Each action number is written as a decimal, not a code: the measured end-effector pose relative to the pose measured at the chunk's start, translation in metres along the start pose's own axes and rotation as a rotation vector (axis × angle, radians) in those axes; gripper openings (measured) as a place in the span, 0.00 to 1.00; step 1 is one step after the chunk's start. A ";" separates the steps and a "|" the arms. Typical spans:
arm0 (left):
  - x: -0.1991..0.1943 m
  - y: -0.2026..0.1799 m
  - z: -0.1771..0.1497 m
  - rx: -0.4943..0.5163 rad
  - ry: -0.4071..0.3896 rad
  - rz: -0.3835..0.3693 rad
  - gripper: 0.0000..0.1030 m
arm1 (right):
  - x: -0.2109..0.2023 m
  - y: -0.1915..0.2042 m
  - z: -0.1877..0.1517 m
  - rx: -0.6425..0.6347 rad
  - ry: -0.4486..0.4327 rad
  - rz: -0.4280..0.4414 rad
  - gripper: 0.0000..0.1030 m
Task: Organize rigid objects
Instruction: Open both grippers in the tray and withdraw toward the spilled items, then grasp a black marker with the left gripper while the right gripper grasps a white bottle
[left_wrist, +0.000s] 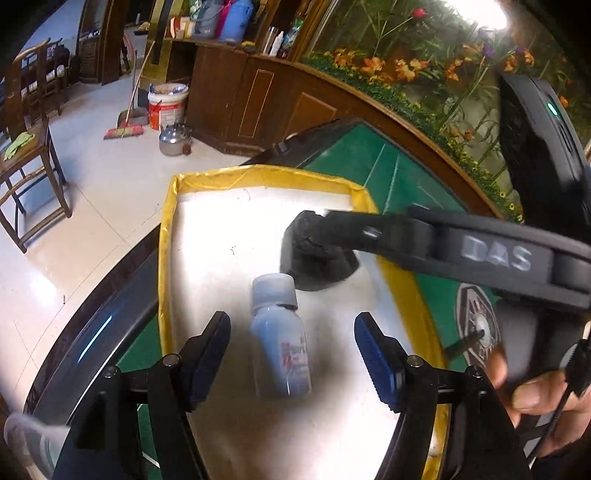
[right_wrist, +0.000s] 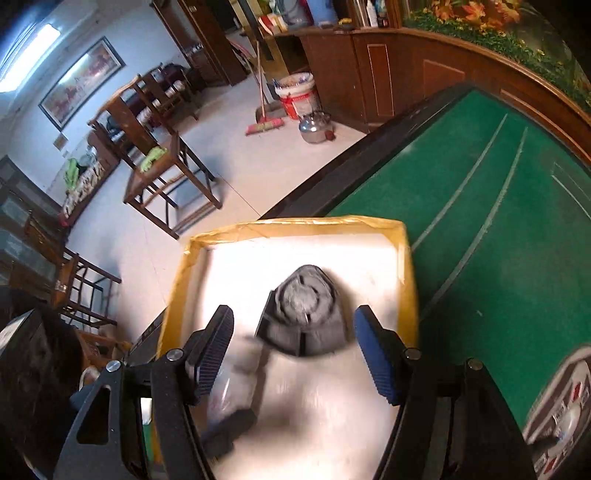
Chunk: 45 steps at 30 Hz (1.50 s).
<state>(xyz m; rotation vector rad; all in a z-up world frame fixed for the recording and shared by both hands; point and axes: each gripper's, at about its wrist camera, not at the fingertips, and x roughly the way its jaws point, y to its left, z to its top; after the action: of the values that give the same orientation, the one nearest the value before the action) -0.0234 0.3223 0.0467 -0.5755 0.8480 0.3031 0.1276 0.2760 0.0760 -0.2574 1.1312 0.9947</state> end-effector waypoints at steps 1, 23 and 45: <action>-0.006 -0.004 -0.002 0.010 -0.011 -0.008 0.71 | -0.010 -0.002 -0.006 0.006 -0.014 0.016 0.65; -0.022 -0.201 -0.102 0.519 0.112 -0.196 0.74 | -0.236 -0.164 -0.301 0.413 -0.194 -0.069 0.65; 0.023 -0.264 -0.163 0.593 0.398 -0.157 0.73 | -0.278 -0.199 -0.383 0.539 -0.204 -0.088 0.69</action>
<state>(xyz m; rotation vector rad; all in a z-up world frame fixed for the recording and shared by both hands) 0.0146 0.0138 0.0374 -0.1403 1.2062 -0.2165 0.0186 -0.2258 0.0808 0.2223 1.1447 0.5926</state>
